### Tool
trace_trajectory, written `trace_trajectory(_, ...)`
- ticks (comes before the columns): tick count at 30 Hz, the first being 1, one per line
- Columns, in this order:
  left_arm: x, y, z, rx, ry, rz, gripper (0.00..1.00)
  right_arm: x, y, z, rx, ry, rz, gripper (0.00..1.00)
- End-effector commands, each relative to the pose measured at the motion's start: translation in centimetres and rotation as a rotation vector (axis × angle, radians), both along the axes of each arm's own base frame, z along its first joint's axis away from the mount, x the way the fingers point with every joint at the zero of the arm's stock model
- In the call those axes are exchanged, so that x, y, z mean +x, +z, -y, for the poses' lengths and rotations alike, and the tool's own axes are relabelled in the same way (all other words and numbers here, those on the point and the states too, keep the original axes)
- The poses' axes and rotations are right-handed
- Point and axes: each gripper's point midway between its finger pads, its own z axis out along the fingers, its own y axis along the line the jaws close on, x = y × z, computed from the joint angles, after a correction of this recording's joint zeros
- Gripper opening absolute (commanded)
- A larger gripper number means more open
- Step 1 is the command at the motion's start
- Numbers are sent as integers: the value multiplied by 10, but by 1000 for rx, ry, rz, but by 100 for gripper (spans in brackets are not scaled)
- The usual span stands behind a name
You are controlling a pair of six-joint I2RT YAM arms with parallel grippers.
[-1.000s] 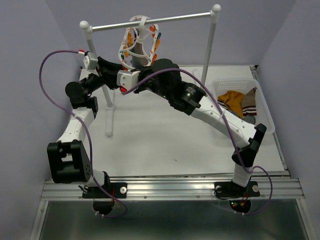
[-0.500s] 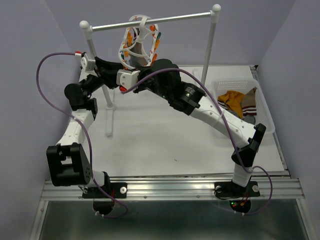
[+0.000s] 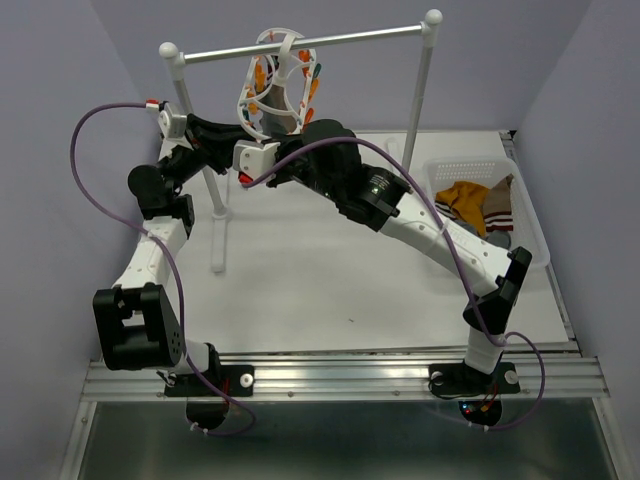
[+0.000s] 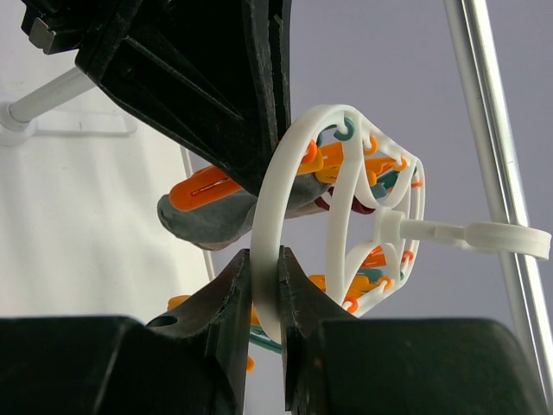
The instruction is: Clip the socks to the hanger
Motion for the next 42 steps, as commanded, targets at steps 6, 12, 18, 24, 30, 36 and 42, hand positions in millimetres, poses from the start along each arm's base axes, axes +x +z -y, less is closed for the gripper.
trace_trajectory(6, -113, 75, 4, -42, -14, 732, 0, 2, 38, 16, 192, -103, 1, 14)
trace_trajectory(12, -101, 70, 5, -53, 14, 619, 0, 4, 34, 25, 243, -156, -22, 31)
trace_trajectory(18, -67, 62, 18, 3, 160, 493, 0, 4, 27, 36, 267, -203, -44, 45)
trace_trajectory(24, -50, 68, 19, -28, 319, 360, 0, 2, 30, 45, 331, -233, -76, 67)
trace_trajectory(30, -35, 68, 15, -62, 404, 253, 0, -8, 34, 60, 404, -256, -151, 100)
trace_trajectory(36, -24, 61, 16, -83, 444, 194, 0, -19, 28, 73, 442, -270, -217, 100)
trace_trajectory(42, 2, 57, 8, -140, 531, 45, 0, -30, 11, 103, 526, -367, -323, 100)
